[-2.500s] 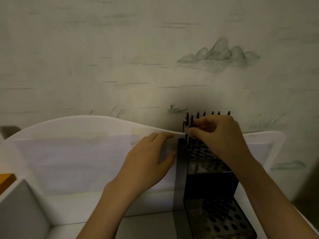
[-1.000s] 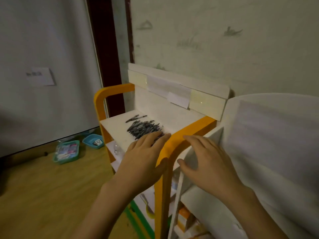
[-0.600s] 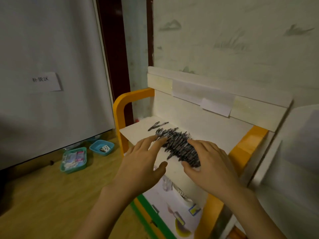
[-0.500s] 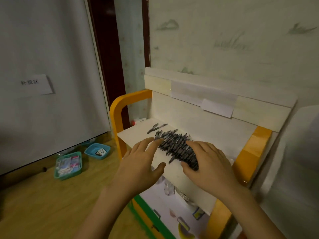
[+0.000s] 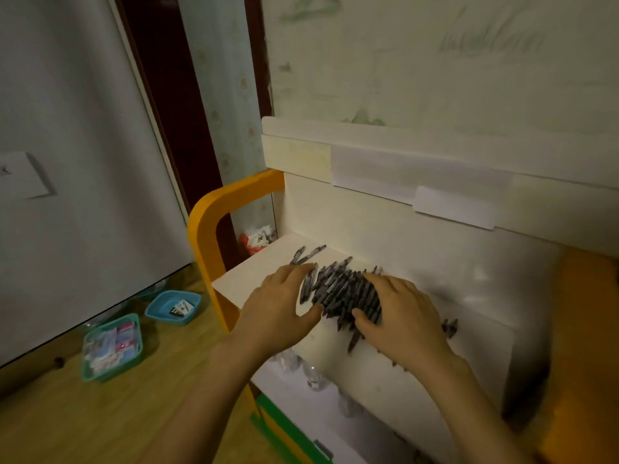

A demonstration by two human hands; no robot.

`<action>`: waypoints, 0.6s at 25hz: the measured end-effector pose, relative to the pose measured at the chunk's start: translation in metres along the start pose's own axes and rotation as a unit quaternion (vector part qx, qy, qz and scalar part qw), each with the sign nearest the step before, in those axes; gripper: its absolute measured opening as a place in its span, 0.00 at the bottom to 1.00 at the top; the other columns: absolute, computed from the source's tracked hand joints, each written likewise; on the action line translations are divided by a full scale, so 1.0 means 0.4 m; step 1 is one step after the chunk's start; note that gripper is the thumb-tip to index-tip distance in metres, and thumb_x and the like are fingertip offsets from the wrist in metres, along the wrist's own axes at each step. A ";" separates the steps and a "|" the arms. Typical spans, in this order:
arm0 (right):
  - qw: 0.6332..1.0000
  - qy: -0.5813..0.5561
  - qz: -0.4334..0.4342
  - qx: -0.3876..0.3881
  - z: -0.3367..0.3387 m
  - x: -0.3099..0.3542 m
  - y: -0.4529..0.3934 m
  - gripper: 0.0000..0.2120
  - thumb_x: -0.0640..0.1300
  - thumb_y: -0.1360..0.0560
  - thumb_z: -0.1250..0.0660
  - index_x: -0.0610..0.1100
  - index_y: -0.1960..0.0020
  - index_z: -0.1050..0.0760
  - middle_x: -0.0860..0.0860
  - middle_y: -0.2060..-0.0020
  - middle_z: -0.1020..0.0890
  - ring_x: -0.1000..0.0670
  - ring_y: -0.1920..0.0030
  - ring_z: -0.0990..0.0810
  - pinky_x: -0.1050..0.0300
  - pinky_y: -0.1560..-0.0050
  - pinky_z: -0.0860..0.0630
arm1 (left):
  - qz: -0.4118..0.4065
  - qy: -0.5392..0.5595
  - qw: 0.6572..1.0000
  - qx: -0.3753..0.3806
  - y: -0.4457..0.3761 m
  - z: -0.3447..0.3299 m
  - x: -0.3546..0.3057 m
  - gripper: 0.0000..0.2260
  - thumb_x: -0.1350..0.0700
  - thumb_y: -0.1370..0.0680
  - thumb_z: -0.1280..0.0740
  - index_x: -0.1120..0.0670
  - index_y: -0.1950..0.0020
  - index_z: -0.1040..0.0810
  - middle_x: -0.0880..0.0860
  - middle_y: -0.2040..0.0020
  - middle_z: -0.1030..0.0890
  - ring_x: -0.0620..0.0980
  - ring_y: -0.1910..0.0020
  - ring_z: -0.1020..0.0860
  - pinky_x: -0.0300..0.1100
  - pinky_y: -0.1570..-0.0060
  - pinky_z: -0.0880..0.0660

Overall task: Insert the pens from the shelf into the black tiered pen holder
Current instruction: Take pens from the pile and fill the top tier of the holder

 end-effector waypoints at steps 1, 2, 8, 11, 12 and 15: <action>1.000 -0.001 -0.016 0.003 -0.018 -0.016 -0.027 0.30 0.63 0.27 0.39 0.53 0.28 0.36 0.54 0.34 0.26 0.49 0.35 0.29 0.49 0.36 0.28 | -0.006 0.000 1.000 0.013 -0.044 -0.020 0.020 0.31 0.39 0.24 0.37 0.45 0.24 0.44 0.48 0.26 0.36 0.49 0.30 0.34 0.45 0.35 0.30; 1.000 0.001 -0.028 0.005 -0.031 -0.030 -0.047 0.31 0.63 0.27 0.40 0.54 0.27 0.37 0.54 0.34 0.26 0.49 0.34 0.29 0.50 0.36 0.28 | -0.012 0.000 1.000 0.022 -0.078 -0.039 0.034 0.31 0.39 0.24 0.37 0.45 0.24 0.44 0.47 0.26 0.36 0.49 0.30 0.33 0.45 0.36 0.30; 0.994 0.038 -0.097 0.028 -0.087 -0.099 -0.136 0.30 0.63 0.25 0.41 0.53 0.26 0.38 0.54 0.33 0.27 0.50 0.33 0.30 0.51 0.34 0.31 | -0.015 0.057 0.993 0.100 -0.255 -0.205 0.090 0.29 0.42 0.24 0.35 0.48 0.25 0.39 0.51 0.29 0.32 0.52 0.32 0.31 0.47 0.39 0.27; 0.989 0.060 -0.127 0.043 -0.097 -0.118 -0.150 0.29 0.62 0.25 0.41 0.53 0.26 0.39 0.54 0.34 0.27 0.50 0.33 0.31 0.52 0.33 0.33 | 0.007 0.042 0.991 0.128 -0.313 -0.300 0.095 0.31 0.38 0.25 0.35 0.50 0.27 0.36 0.53 0.31 0.30 0.53 0.34 0.30 0.49 0.39 0.26; 0.988 0.065 -0.136 0.045 -0.099 -0.122 -0.156 0.29 0.61 0.25 0.41 0.54 0.26 0.39 0.54 0.35 0.27 0.50 0.34 0.31 0.53 0.33 0.34 | 0.017 0.025 0.989 0.144 -0.332 -0.330 0.095 0.33 0.36 0.26 0.36 0.51 0.27 0.36 0.53 0.30 0.31 0.54 0.33 0.31 0.51 0.38 0.27; 0.984 0.069 -0.161 0.046 -0.107 -0.129 -0.173 0.28 0.60 0.24 0.41 0.54 0.27 0.39 0.54 0.35 0.27 0.50 0.34 0.31 0.54 0.33 0.37 | 0.050 -0.019 0.977 0.204 -0.369 -0.401 0.098 0.41 0.29 0.30 0.38 0.53 0.25 0.41 0.57 0.27 0.36 0.58 0.29 0.36 0.56 0.33 0.32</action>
Point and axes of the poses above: each hand's wrist, its own y-axis away from the middle knuckle, its own z-axis out of the back of the hand, x = y × z, the point moved 3 cm from there along -y, towards the middle knuckle
